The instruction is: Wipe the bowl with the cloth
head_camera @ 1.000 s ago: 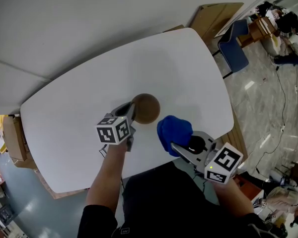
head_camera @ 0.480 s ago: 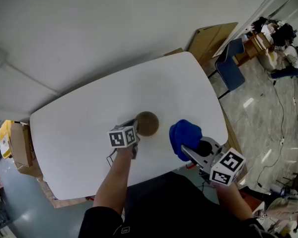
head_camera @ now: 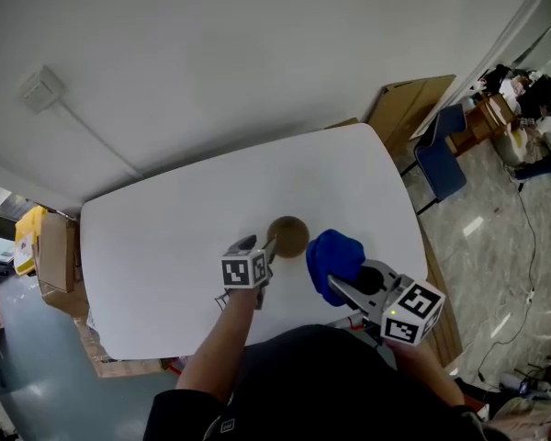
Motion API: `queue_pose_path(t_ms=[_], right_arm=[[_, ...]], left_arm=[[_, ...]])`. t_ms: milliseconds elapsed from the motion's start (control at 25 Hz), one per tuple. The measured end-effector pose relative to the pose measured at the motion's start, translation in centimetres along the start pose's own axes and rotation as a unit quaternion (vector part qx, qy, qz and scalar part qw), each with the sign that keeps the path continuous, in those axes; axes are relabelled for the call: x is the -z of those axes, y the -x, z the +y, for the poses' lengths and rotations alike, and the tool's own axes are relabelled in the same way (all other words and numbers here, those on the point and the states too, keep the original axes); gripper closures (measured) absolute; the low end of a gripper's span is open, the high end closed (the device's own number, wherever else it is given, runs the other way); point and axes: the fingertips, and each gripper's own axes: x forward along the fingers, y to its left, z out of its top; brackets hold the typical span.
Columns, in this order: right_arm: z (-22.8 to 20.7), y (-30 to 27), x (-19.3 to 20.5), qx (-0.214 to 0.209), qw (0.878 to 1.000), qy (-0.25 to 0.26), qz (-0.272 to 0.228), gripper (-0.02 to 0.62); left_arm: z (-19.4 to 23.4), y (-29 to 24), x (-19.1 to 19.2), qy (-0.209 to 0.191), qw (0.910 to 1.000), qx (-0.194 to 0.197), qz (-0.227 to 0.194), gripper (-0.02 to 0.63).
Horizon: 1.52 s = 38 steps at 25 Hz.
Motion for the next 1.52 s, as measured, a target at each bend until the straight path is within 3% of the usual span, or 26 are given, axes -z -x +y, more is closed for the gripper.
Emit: queue_pose_path(t_ms=[200, 520, 800, 1200, 1520], right_arm=[[1.1, -0.6, -0.9, -0.028, 0.999, 0.009, -0.013, 0.515], [2.2, -1.1, -1.9, -0.053, 0.998, 0.01, -0.038, 0.515], [2.1, -0.5, -2.1, -0.046, 0.998, 0.015, -0.046, 0.515], [1.2, 0.5, -2.7, -0.025, 0.998, 0.023, -0.057, 0.515], [1.2, 1.2, -4.9, -0.018, 0.994, 0.051, -0.091, 0.515]], left_arm=[[-2.7, 3.7, -1.2, 0.004, 0.9989, 0.014, -0.044, 0.377], [-7.5, 10.2, -3.8, -0.062, 0.9924, 0.042, -0.098, 0.393], [-10.4, 14.3, -6.1, -0.099, 0.9831, 0.055, -0.144, 0.407], [-13.5, 15.6, -8.0, -0.141, 0.9724, 0.079, -0.169, 0.44], [-13.9, 18.1, -9.1, -0.167, 0.9625, 0.073, -0.201, 0.474]])
